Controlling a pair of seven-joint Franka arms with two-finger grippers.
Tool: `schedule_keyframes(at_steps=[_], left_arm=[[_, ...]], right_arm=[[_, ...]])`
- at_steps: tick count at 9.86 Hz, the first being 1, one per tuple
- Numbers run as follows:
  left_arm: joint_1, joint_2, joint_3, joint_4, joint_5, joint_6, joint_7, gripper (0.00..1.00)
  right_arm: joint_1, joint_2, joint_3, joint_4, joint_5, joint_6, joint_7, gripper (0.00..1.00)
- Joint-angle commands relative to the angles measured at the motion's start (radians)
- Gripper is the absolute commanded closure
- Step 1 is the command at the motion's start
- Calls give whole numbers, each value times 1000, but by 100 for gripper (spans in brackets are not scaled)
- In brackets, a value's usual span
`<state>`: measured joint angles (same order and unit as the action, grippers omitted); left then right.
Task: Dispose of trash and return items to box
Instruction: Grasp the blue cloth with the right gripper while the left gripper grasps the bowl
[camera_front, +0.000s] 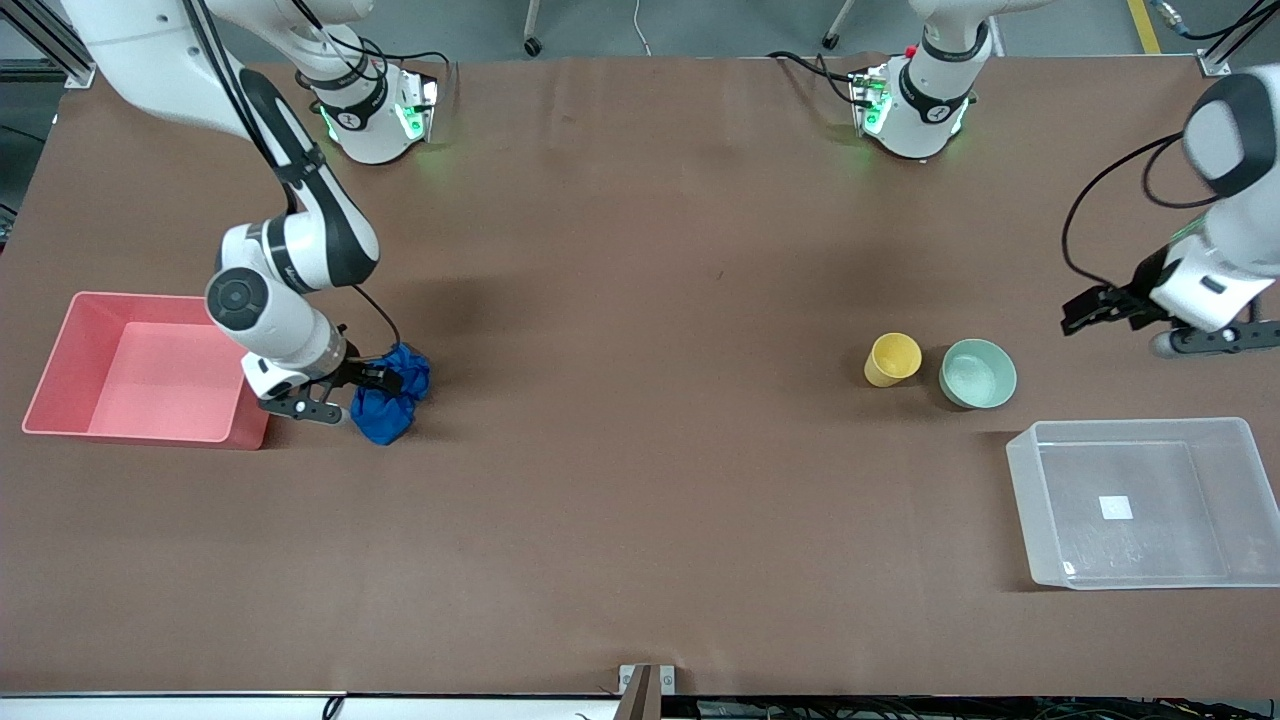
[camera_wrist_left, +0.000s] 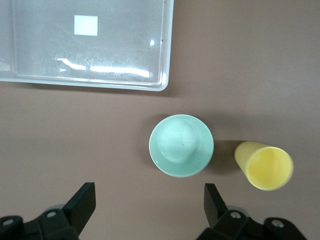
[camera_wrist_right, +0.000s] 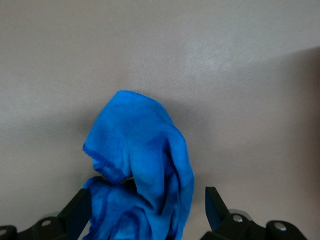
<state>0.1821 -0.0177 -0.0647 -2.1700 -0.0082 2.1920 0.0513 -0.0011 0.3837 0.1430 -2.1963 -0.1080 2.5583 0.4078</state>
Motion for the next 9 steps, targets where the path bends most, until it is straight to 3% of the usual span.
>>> schedule_keyframes(at_steps=[1,2,5,6,8,9], left_arm=[[2,86,-7,-97,-2,179,9,4],[3,143,-6,-106,-2,249,9,4],[0,278,-9,-132,-4,408,-11,4],[0,303,-10,-139,-4,452,-11,4],[3,356,-10,-137,-7,503,-13,4],[0,375,-10,-134,-13,512,-33,4]], right_arm=[[0,29,7,-11,-29,46,66,0],[15,41,7,-8,-30,52,78,11],[16,57,7,-10,-32,88,88,89],[16,57,7,-10,-32,86,123,99],[16,44,10,3,-30,74,134,99],[19,6,13,26,-30,-5,144,99]])
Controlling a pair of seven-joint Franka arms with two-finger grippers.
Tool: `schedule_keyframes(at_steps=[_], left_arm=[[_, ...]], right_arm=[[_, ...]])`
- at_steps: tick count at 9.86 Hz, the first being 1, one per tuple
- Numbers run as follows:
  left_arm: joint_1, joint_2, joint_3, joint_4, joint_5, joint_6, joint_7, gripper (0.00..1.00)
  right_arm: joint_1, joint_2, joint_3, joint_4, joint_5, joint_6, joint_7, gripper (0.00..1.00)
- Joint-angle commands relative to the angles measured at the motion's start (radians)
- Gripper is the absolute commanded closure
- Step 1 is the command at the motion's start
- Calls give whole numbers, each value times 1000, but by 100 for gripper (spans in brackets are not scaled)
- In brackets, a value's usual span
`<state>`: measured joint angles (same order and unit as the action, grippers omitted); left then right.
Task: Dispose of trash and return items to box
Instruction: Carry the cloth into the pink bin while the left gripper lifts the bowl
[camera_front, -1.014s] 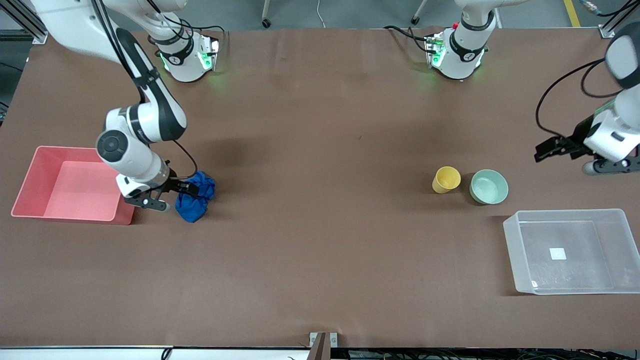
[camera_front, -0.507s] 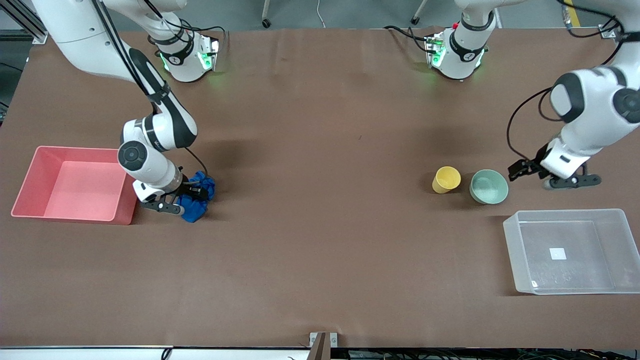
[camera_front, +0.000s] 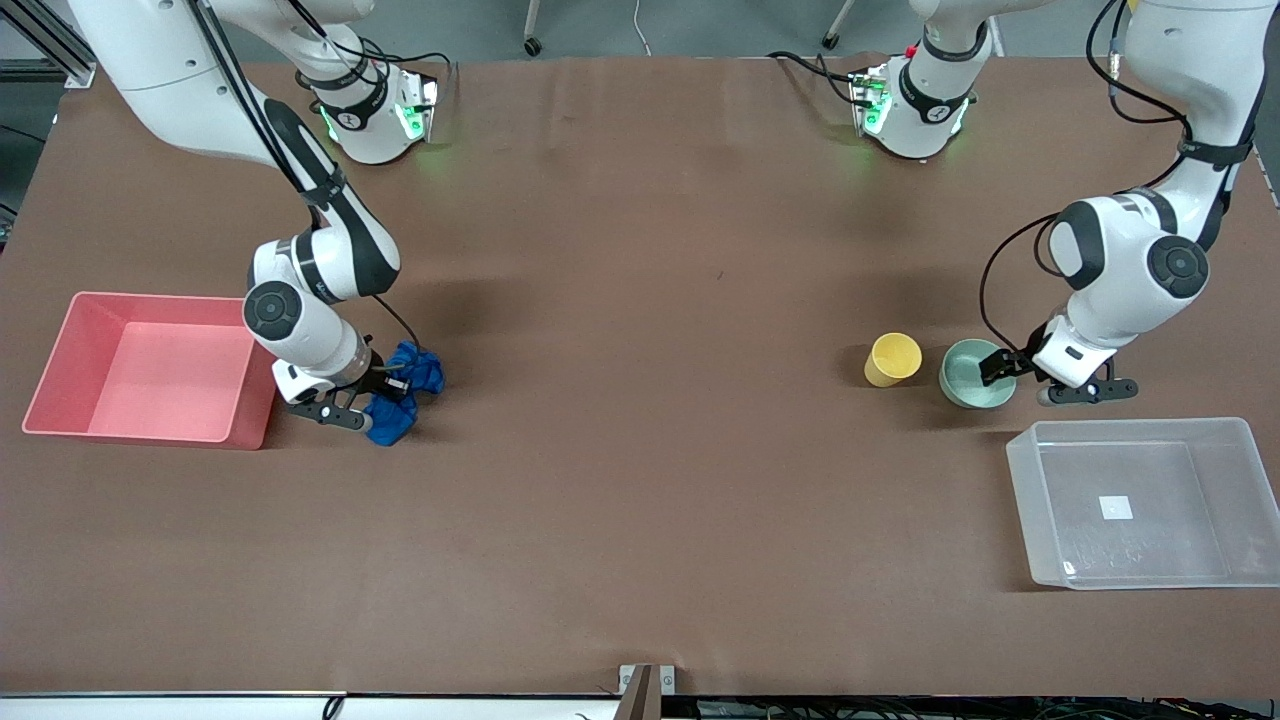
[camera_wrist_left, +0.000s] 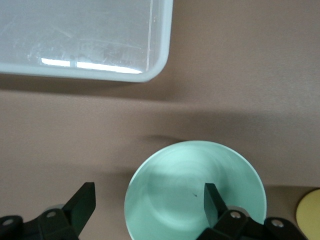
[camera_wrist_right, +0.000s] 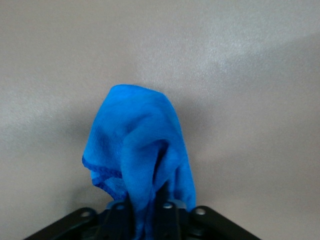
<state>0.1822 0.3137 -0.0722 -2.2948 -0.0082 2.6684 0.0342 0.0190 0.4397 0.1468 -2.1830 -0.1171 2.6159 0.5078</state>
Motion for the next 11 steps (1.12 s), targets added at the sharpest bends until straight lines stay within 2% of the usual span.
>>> schedule_keyframes(at_steps=[1,3,4,5,6,7,9,10,11], left_arm=[[-1,63,-3,-8,-12,38,-42,4],[-1,90,-3,-5,-13,41,-45,8],[0,100,-3,-3,-16,44,-49,32],[-1,113,-3,-2,-15,57,-77,74],[-4,113,-3,-2,-15,57,-80,91],[-4,101,-3,-2,-12,53,-76,98],[-4,35,-4,-6,-13,44,-66,99],[-4,-13,-6,0,-12,-9,-57,100],[-4,-60,-6,36,-9,-97,-53,100]], right_arm=[[7,-93,16,72,-18,-224,49,99],[7,-177,19,237,-10,-542,34,99],[3,-212,16,314,-10,-674,-19,99],[-8,-235,2,383,-7,-789,-113,99],[-22,-260,-48,429,-6,-874,-246,99],[-22,-285,-137,434,-6,-902,-396,99],[-24,-291,-328,428,-7,-892,-722,99],[-27,-282,-407,422,-6,-861,-835,99],[-34,-282,-446,367,-6,-791,-903,99]])
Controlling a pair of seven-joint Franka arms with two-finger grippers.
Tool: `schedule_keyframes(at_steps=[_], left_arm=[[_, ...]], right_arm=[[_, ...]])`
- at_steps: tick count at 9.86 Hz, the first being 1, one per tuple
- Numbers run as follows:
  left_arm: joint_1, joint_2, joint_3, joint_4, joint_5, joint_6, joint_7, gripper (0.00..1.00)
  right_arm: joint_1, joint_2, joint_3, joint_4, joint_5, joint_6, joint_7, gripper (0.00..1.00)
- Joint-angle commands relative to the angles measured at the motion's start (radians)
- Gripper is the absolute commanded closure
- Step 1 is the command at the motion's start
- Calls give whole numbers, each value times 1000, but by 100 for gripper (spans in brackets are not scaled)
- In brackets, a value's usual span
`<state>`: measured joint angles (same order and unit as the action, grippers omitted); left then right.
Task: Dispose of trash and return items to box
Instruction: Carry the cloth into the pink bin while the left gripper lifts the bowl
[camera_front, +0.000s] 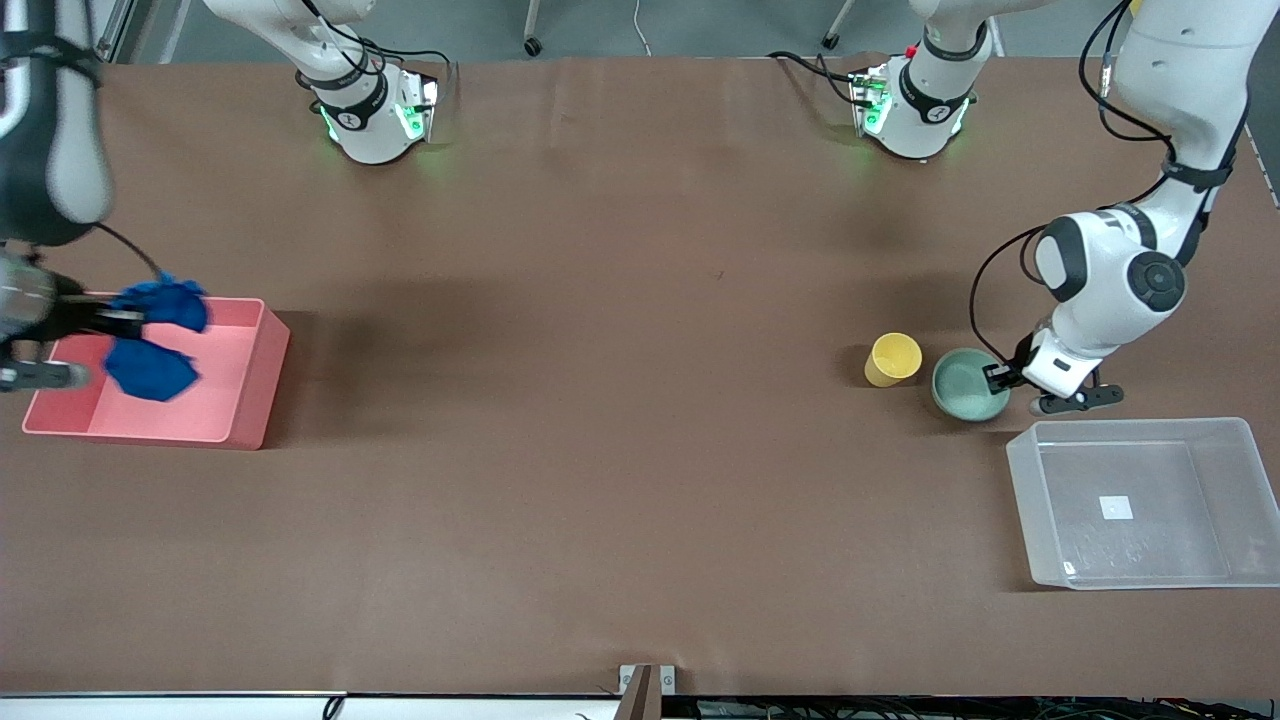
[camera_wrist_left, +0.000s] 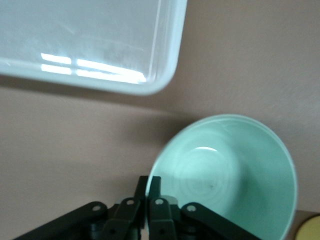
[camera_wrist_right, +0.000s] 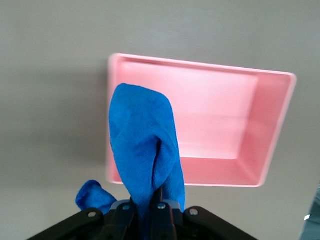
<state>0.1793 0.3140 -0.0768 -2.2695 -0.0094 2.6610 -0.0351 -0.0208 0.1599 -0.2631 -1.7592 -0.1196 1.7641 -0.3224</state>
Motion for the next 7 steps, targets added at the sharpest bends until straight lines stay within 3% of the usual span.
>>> schedule_keyframes(at_steps=[1,3,5,6,7], left_arm=[[-4,-94,-3,74,-8,-187,18,100],[0,-84,-9,302,-7,-437,55,100],[8,-2,-8,514,-3,-559,122,100],[8,57,-3,598,3,-564,150,100],[19,135,6,701,20,-564,202,100]], right_arm=[[-4,1,-63,-147,-3,193,-111,98],[-17,47,-91,-294,15,438,-156,97],[-25,143,-91,-345,67,570,-159,91],[-24,173,-91,-355,101,593,-161,76],[-22,187,-91,-353,104,600,-161,42]])
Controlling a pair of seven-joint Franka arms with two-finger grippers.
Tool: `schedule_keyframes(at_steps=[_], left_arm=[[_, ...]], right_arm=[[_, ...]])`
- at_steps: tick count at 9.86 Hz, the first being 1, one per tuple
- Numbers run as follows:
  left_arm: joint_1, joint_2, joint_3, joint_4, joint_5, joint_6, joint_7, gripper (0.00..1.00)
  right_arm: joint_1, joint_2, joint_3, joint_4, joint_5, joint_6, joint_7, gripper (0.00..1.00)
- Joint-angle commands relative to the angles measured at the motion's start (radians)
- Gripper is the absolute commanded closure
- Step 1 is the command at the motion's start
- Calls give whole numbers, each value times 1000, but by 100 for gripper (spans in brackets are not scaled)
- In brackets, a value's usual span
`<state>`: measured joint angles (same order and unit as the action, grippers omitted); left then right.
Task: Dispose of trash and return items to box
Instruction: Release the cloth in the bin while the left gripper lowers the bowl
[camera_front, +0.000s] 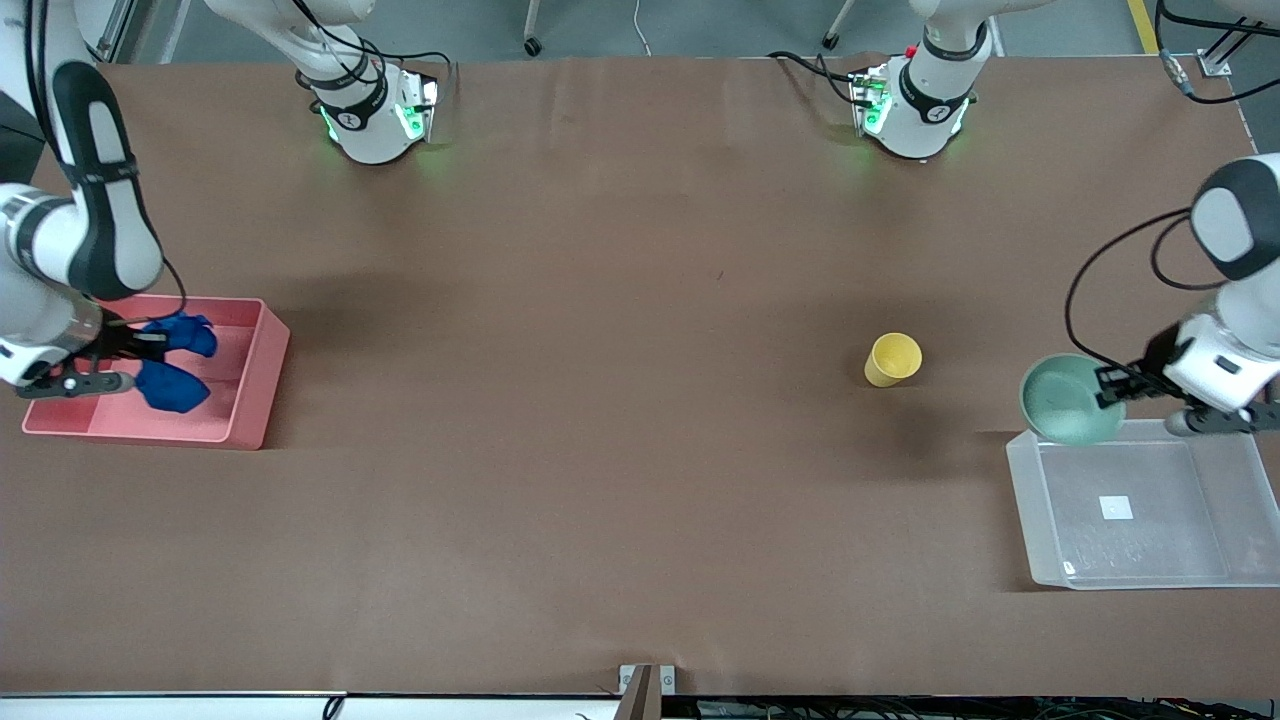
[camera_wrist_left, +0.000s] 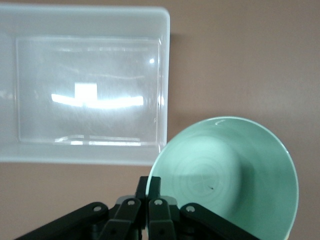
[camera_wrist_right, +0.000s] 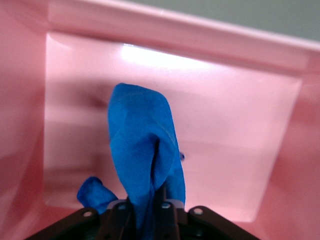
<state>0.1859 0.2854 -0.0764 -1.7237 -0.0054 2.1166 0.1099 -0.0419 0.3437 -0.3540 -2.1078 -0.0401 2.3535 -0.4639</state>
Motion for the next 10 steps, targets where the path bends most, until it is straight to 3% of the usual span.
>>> schedule_keyframes(at_steps=[1,3,5,8,10], left_arm=[[59,245,7,259,27,-30,126,100],[86,371,9,408,24,-80,178,100],[95,492,26,519,24,-37,195,99],[92,572,53,518,22,90,186,99],[93,621,55,510,21,153,180,95]], right_arm=[[-3,14,0,-4,26,41,-18,0],[5,-21,7,3,61,33,-6,0],[-9,-185,64,32,75,-86,48,0],[-29,-345,219,150,74,-371,369,0],[-30,-358,295,337,72,-599,522,0]])
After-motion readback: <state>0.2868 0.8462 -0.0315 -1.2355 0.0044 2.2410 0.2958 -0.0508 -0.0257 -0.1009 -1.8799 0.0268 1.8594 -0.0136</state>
